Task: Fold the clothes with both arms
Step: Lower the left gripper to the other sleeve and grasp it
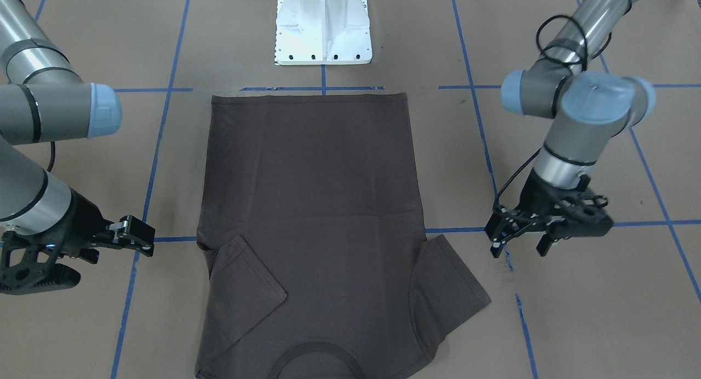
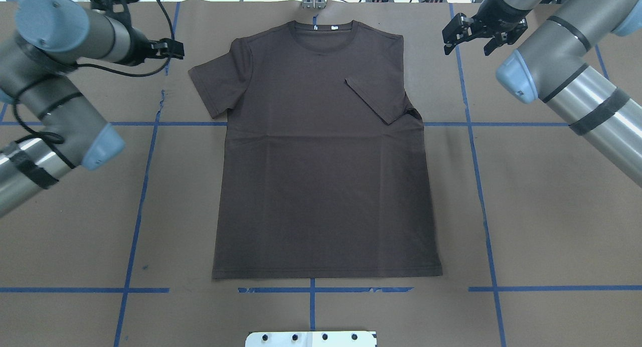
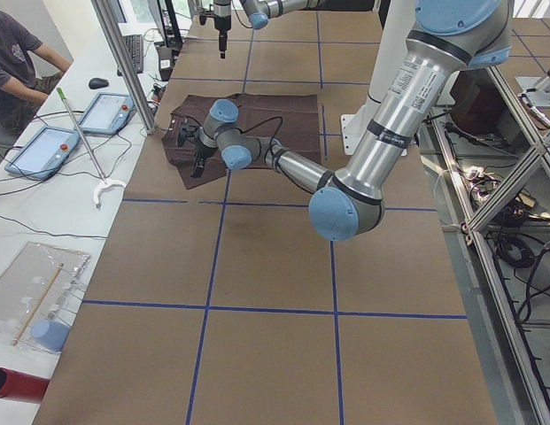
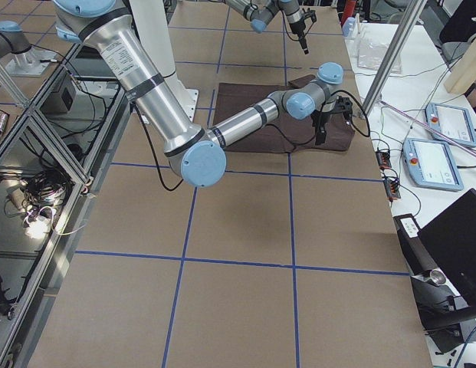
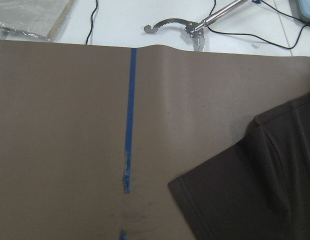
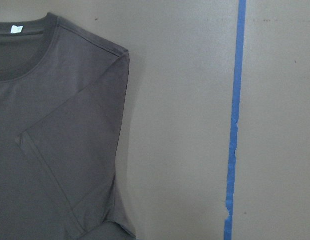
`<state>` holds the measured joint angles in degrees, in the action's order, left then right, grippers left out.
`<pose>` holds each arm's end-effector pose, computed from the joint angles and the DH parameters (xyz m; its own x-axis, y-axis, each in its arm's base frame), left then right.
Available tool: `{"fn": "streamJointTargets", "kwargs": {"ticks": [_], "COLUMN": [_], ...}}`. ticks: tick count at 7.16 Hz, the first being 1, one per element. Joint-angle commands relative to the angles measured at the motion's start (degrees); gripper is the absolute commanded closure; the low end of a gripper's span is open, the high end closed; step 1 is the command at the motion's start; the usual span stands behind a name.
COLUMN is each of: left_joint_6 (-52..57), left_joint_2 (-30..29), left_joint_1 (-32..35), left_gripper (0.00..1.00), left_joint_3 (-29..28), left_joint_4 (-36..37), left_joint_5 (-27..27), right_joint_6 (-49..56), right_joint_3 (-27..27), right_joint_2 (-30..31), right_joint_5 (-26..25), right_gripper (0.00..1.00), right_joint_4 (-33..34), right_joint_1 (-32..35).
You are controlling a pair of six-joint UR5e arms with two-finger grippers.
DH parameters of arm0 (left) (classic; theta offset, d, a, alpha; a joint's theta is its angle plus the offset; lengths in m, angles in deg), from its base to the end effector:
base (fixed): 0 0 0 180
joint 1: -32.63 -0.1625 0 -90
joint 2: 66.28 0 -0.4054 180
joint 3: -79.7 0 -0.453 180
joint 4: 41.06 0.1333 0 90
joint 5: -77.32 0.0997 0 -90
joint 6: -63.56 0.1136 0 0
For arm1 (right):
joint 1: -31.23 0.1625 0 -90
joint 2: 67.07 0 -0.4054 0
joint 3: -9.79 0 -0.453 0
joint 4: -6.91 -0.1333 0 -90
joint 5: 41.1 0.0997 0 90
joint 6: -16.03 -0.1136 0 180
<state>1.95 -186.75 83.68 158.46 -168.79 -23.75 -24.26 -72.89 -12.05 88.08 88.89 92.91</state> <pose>0.4043 -0.6776 0.3399 0.6163 -0.0202 -0.7872 0.4194 0.8545 0.3065 -0.3092 -0.7035 0.2978 0.6364 -0.0655 0.7686 -0.0343 0.9930 0.1131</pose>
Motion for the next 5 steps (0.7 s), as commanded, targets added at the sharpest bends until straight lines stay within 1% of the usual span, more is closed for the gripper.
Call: {"fn": "streamJointTargets", "kwargs": {"ticks": [1, 3, 5], "left_joint_6": [-2.9, -2.7, -2.7], "left_joint_2": [-6.2, -6.4, -8.2], "left_joint_1": [-4.5, -4.7, -4.8], "left_gripper": [0.02, 0.02, 0.02], "left_joint_3": [-12.2, -14.2, -18.8], "left_joint_4": [-5.7, -5.9, -8.7], "left_joint_5": [8.8, 9.0, 9.1], "right_joint_6": [0.7, 0.0, -0.1], "right_joint_3": [-0.4, -0.3, -0.3], "right_joint_2": [0.4, -0.1, -0.3], "right_joint_5": [0.1, 0.0, 0.0], "right_gripper": [0.0, 0.0, 0.0], "right_joint_4": [0.0, -0.2, -0.2], "right_joint_1": [0.1, 0.0, -0.2]}}
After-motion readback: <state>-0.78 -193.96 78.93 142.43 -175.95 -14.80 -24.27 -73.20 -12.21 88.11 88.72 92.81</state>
